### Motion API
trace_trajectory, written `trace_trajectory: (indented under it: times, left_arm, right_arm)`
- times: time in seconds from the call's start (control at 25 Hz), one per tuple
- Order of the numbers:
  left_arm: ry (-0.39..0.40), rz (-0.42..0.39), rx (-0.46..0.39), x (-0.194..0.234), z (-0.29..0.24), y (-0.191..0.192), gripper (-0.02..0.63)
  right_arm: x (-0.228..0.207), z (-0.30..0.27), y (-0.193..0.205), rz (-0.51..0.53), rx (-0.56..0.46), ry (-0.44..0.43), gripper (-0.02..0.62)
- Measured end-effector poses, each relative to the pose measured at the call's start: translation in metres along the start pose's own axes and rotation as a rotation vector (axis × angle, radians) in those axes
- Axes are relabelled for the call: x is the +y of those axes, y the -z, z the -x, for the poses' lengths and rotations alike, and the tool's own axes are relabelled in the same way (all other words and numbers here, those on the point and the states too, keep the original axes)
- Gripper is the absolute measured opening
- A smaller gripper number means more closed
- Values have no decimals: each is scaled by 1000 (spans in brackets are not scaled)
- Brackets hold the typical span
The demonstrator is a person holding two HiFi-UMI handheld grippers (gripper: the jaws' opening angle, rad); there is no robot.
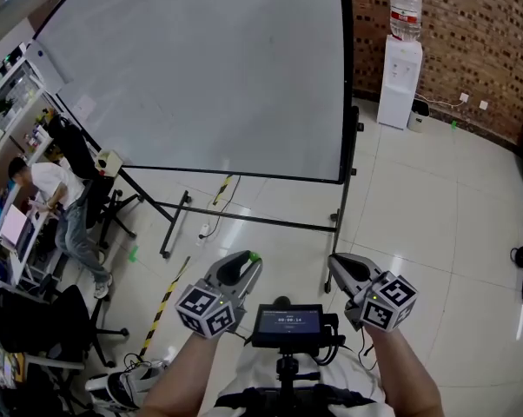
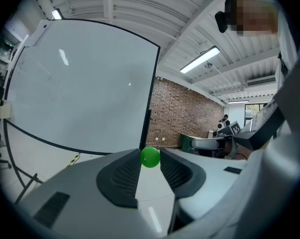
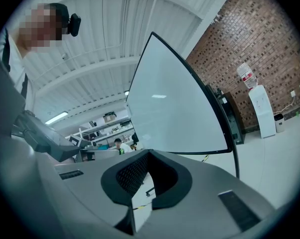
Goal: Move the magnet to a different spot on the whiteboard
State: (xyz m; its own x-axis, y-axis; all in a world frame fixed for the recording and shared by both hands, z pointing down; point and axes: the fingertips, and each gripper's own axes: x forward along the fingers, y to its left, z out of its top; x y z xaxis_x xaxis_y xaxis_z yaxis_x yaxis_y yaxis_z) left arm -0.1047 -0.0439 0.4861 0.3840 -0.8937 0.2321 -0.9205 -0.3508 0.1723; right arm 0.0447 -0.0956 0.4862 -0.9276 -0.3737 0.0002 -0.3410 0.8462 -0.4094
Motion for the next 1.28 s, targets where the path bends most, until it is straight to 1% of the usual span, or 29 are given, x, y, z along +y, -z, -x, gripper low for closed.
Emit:
trace_trajectory:
  times: [0.2,0.36,0.72,0.88,0.96,1.16,1.28]
  left_arm:
    - [20,-80,20,-16,-20,-11,153]
    - [29,-194,34,-29,-35,-20,153]
    - [-18,-387,18,-42,-65,-63,153]
    - [-6,-446,5,-49,-79,-73,153]
    - [-3,-467,14,-51,-87,-72,153]
    - [-5,-535,17,-58,-103,-84,153]
    - [-9,-547,25,-54,-111,-83,153]
  right_arm:
    - [-13,20,-5,-9,-15,42,32]
    - [-26,37,-6,-20,-29,75,32]
    - [-36,57,-27,-7,-61,89,32]
    - [-40,62,-42,8,-81,99,32]
    - [-43,64,-47,16,-88,103,32]
    - [-50,67,-52,27,-83,103,32]
    - [-55,65,-51,20,-80,105,32]
